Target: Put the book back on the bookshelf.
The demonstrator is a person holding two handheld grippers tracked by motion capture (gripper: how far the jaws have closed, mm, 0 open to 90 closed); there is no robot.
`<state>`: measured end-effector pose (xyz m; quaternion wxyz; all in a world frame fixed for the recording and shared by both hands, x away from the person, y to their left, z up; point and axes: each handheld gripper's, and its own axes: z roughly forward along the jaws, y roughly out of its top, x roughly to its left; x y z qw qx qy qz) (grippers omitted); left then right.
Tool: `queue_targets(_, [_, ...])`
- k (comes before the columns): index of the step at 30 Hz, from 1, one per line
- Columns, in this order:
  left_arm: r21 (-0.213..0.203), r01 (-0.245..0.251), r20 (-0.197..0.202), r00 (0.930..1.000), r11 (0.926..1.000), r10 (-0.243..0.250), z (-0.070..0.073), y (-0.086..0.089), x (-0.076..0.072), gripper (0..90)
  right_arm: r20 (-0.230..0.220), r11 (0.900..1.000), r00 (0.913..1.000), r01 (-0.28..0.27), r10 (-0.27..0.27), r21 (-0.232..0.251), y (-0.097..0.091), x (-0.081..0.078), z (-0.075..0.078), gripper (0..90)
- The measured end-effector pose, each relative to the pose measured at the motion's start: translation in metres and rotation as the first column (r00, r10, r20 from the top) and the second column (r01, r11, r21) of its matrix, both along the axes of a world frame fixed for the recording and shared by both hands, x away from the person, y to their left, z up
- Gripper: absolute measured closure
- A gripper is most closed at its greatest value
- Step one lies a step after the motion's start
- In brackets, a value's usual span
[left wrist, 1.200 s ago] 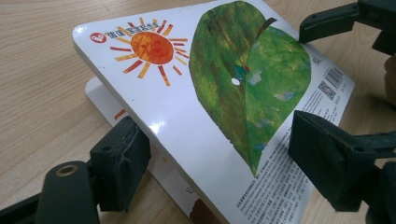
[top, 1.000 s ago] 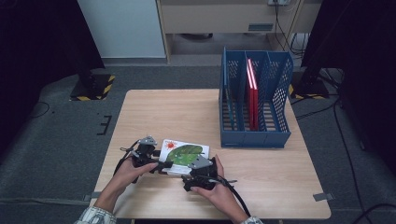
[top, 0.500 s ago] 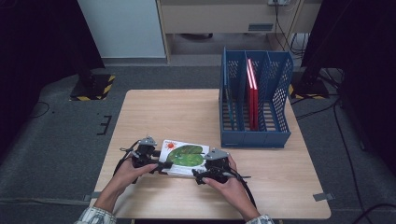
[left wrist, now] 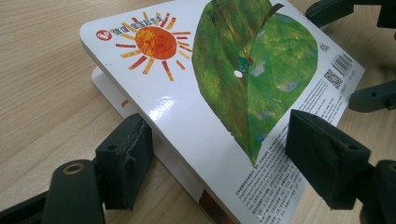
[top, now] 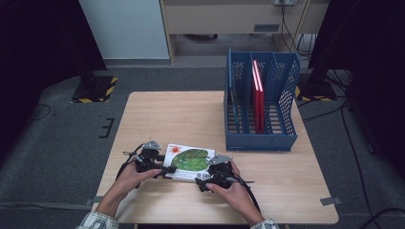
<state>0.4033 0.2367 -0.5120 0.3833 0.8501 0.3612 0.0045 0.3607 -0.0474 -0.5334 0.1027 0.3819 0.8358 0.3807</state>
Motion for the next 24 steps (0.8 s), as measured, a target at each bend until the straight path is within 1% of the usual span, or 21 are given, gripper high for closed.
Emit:
queue_targets(5, [0.015, 0.009, -0.008, 0.9999, 0.9998, -0.009, 0.0, 0.001, 0.0, 24.7, 0.001, 1.0, 1.0, -0.001, 0.001, -0.006, 0.001, 0.0, -0.002, 1.6])
queue_targets(11, [0.02, 0.023, 0.004, 0.9997, 0.9995, -0.023, 0.003, 0.004, -0.001, 28.5, 0.011, 0.9999, 0.9999, -0.005, 0.006, -0.016, 0.002, 0.0, -0.003, 0.5])
queue_targets(15, [0.027, 0.029, 0.014, 0.9995, 0.9992, -0.029, 0.004, 0.004, -0.001, 30.1, 0.011, 0.9997, 0.9999, -0.01, 0.01, -0.02, 0.003, 0.0, -0.003, 0.3])
queue_targets(19, [0.032, 0.025, 0.052, 0.9983, 0.9992, -0.026, 0.008, 0.004, -0.002, 31.9, 0.008, 0.9997, 0.9999, -0.008, 0.009, -0.021, 0.003, 0.001, -0.003, 0.2])
queue_targets(21, [0.045, 0.023, 0.075, 0.9968, 0.9987, -0.027, 0.01, 0.005, -0.003, 34.9, 0.024, 0.9994, 0.9997, -0.01, 0.011, -0.032, 0.003, 0.002, -0.002, 0.3])
queue_targets(22, [0.054, 0.021, 0.098, 0.9948, 0.9983, -0.026, 0.011, 0.005, -0.003, 38.2, 0.027, 0.9993, 0.9996, -0.004, 0.005, -0.037, 0.004, 0.003, -0.002, 0.6])
queue_targets(23, [0.067, 0.014, 0.118, 0.9928, 0.9977, -0.022, 0.011, 0.006, -0.004, 43.6, 0.029, 0.9989, 0.9996, 0.001, 0.001, -0.047, 0.004, 0.004, -0.003, 2.2])
queue_targets(24, [0.081, 0.016, 0.136, 0.9904, 0.9966, -0.026, 0.011, 0.006, -0.004, 50.8, 0.032, 0.9988, 0.9994, -0.007, 0.008, -0.048, 0.004, 0.004, -0.004, 3.0])
